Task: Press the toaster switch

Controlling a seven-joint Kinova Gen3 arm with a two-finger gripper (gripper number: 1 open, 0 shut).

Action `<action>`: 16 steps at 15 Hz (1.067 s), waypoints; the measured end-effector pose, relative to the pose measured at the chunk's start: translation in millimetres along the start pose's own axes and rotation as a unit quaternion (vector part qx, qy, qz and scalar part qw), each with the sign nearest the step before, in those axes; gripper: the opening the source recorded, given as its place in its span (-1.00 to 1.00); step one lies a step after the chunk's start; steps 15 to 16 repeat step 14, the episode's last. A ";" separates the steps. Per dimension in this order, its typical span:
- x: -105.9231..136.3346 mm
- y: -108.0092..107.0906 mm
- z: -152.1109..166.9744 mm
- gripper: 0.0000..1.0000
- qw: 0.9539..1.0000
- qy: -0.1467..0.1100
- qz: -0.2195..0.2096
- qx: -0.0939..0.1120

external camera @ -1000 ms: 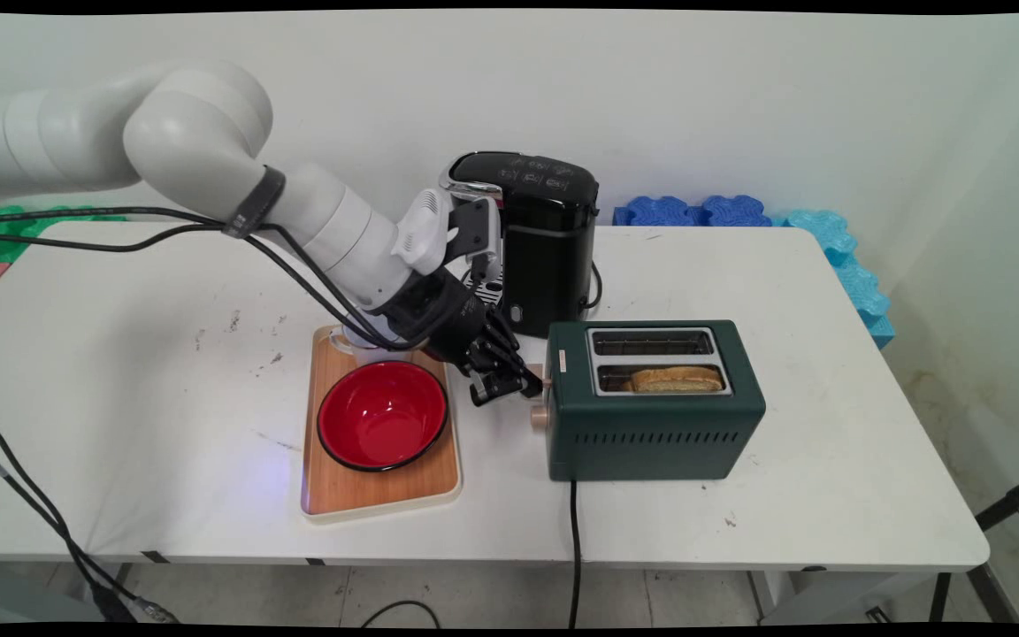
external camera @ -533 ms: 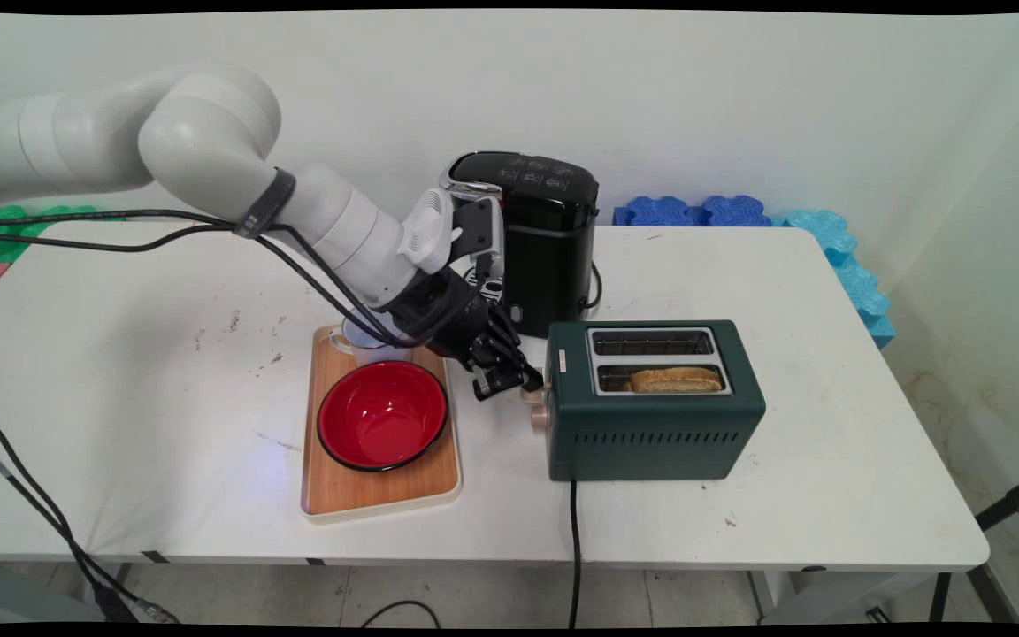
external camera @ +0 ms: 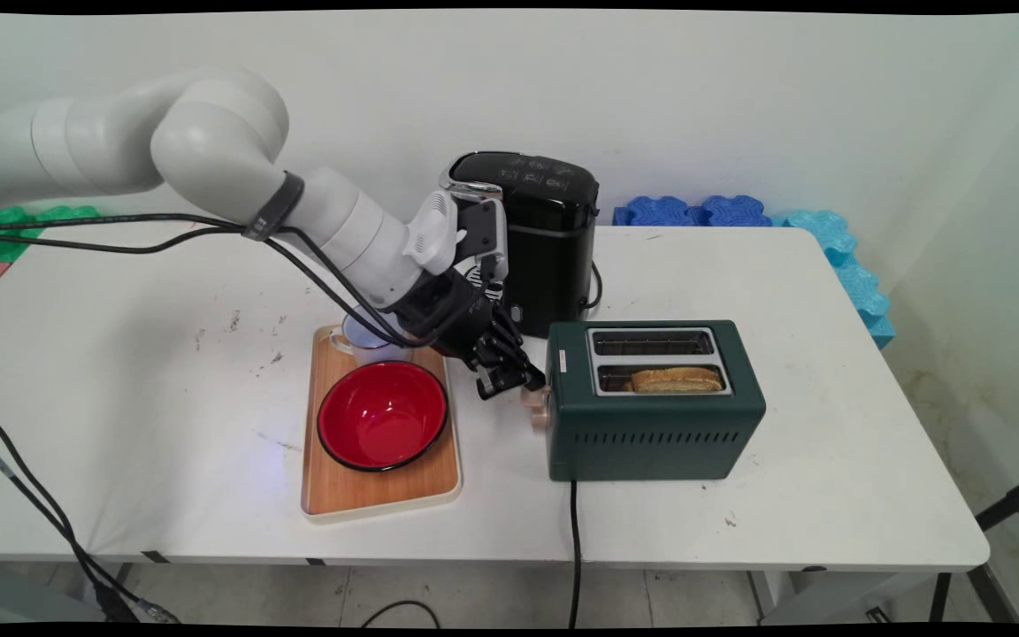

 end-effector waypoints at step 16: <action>-6.6 0.6 13.7 -1.00 1.000 0.002 0.006 -0.002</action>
